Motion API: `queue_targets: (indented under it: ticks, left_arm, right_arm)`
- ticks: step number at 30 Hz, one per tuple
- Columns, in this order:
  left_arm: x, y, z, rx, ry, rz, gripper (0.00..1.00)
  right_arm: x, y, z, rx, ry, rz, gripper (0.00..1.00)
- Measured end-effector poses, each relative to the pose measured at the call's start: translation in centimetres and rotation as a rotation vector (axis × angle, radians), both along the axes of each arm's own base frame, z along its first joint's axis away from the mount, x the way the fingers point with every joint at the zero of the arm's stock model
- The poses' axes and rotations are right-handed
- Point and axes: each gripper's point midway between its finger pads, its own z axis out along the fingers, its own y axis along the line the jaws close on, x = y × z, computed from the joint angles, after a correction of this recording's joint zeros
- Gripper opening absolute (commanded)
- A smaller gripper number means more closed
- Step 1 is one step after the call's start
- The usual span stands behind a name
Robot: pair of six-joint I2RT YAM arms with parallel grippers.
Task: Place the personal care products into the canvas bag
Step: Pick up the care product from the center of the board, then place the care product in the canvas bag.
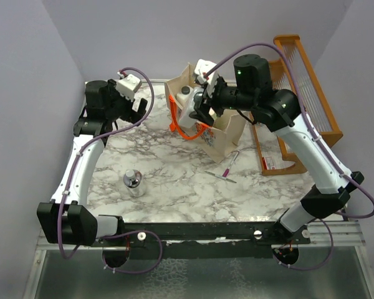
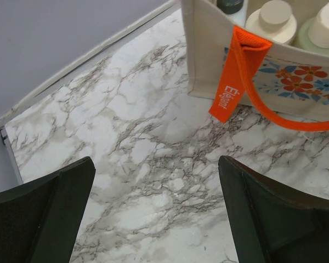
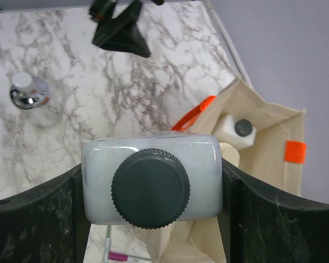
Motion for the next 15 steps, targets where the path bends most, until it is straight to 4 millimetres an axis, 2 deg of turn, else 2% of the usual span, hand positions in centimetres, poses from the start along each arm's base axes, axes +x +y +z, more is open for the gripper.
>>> queue_targets:
  ticks: [3, 7, 9, 12, 15]
  left_arm:
    - [-0.3, -1.6, 0.6, -0.019, -0.023, -0.071, 0.93]
    - [-1.3, -4.6, 1.4, -0.018, -0.048, -0.202, 0.92]
    - [-1.9, -6.4, 1.8, -0.004, -0.061, -0.269, 0.92]
    - [-3.0, -10.2, 2.5, 0.035, -0.098, -0.393, 0.92]
    - [-4.1, -13.4, 2.3, 0.070, -0.114, -0.501, 0.93]
  right_arm:
    - [1.8, -1.8, 1.2, 0.015, -0.024, -0.073, 0.01]
    - [4.4, -4.5, 1.6, 0.017, -0.036, -0.172, 0.01]
    - [5.7, -5.9, 1.5, 0.013, -0.037, -0.220, 0.01]
    - [7.6, -7.6, 1.0, 0.005, -0.039, -0.283, 0.01]
    - [9.3, -8.5, -0.5, -0.018, -0.023, -0.323, 0.01]
